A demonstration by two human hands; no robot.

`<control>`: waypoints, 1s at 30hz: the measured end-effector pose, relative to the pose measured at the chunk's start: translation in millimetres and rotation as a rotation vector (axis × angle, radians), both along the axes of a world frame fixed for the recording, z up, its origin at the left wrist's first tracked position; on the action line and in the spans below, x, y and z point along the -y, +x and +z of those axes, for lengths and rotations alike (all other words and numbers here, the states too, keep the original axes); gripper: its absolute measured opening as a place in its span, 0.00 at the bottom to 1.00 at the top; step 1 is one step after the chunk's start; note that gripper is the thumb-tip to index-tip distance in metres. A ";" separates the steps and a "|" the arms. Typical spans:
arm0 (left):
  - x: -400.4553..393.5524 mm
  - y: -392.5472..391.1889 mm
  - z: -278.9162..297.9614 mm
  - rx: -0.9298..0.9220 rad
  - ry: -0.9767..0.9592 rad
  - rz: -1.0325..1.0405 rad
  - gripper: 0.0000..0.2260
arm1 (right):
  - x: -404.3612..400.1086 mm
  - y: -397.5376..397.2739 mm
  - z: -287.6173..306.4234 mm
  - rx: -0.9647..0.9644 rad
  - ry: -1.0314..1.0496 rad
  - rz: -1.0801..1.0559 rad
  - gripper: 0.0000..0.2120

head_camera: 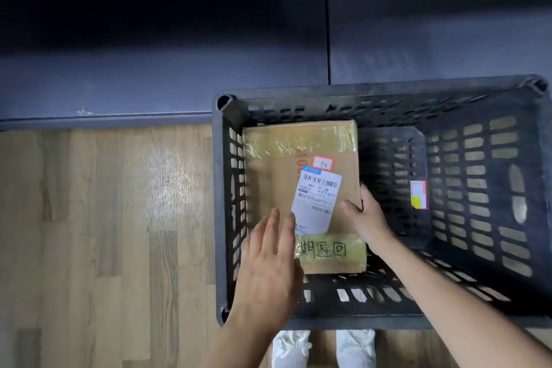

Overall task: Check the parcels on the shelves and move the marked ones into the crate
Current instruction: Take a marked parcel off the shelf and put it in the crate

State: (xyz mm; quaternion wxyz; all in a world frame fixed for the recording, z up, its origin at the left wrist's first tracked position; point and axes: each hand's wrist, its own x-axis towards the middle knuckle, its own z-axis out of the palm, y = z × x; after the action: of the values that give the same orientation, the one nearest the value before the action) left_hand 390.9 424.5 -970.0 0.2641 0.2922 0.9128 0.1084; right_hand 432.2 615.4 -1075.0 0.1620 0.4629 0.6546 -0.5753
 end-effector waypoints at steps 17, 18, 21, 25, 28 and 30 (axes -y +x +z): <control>-29.7 -14.6 72.2 -0.130 -0.100 -0.089 0.31 | 0.7 -12.8 149.5 -0.025 0.366 0.497 0.23; -31.3 -17.9 89.0 -0.154 -0.095 -0.089 0.28 | -0.9 -12.5 169.5 -0.058 0.392 0.538 0.24; -34.3 -26.5 143.9 -0.231 -0.066 -0.081 0.23 | -5.6 -14.9 234.2 -0.153 0.464 0.598 0.24; -38.6 -36.0 232.1 -0.377 0.014 -0.116 0.27 | -7.4 -17.8 329.4 -0.265 0.620 0.649 0.19; -40.5 -45.4 303.6 -0.426 0.105 -0.072 0.34 | -8.1 -20.6 399.5 -0.352 0.731 0.626 0.20; -40.1 -51.8 350.4 -0.490 0.166 -0.040 0.30 | -9.1 -24.5 453.3 -0.459 0.789 0.582 0.23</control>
State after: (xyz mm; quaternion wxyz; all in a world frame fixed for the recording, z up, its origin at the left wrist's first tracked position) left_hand 339.1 464.6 -619.6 0.0124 0.3485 0.9315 0.1036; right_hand 407.7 624.5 -621.7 -0.0186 0.1507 0.9407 -0.3035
